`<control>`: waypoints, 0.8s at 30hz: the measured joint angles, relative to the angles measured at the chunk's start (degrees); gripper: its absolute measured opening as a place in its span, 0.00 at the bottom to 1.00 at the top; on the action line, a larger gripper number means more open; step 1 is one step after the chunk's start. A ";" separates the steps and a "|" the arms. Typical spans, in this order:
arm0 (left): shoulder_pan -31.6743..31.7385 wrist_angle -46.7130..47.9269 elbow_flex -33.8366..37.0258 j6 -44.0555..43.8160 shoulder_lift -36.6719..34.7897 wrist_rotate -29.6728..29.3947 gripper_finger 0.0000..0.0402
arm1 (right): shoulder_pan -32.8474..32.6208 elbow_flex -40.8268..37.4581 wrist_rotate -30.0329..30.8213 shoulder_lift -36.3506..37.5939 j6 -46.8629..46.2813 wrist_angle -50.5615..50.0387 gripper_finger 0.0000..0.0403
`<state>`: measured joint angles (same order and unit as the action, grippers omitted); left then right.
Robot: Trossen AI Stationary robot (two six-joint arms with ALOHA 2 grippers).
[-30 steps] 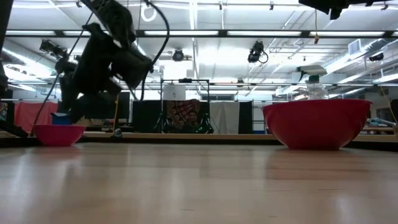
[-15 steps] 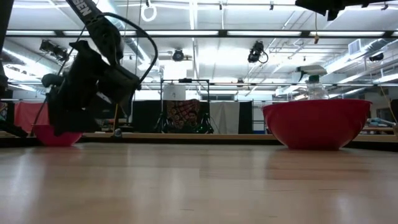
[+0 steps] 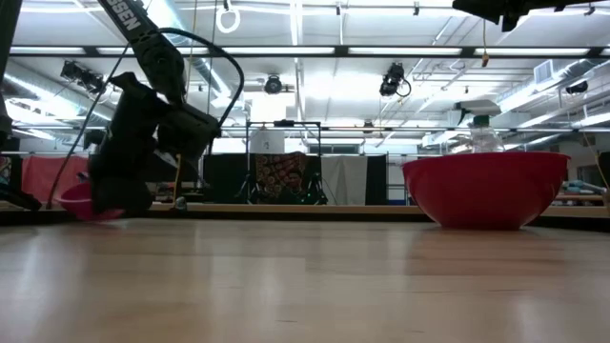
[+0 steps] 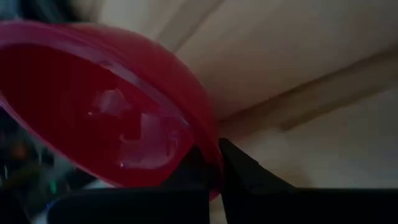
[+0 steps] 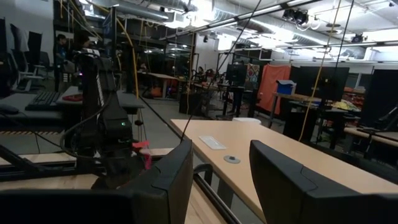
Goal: Nest bowls inside each other
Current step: Stack the pink bowl into the blue bowl
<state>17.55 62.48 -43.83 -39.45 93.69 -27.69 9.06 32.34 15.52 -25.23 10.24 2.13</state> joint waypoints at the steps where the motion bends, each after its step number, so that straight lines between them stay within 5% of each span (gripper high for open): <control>1: -0.38 -2.08 0.00 3.88 0.00 -0.16 0.03 | 0.00 0.00 -0.02 0.00 0.00 0.00 0.41; 7: -3.44 -20.28 -4.10 34.63 0.00 -3.68 0.03 | 0.00 0.00 0.00 -0.30 0.00 0.00 0.41; 14: -1.59 -34.67 -20.07 58.69 2.04 -2.27 0.03 | 0.00 0.00 0.00 -1.29 0.00 1.31 0.41; 19: -1.24 -38.31 -32.99 77.63 8.63 3.70 0.03 | 0.00 0.00 1.46 -1.33 0.00 1.29 0.41; 24: -1.39 -50.43 -42.27 97.00 16.72 23.92 0.03 | 0.02 0.00 3.02 -1.24 -0.06 1.65 0.41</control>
<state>16.16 12.05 -86.11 57.56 110.41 -3.77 9.08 32.34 18.55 -26.48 10.18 3.78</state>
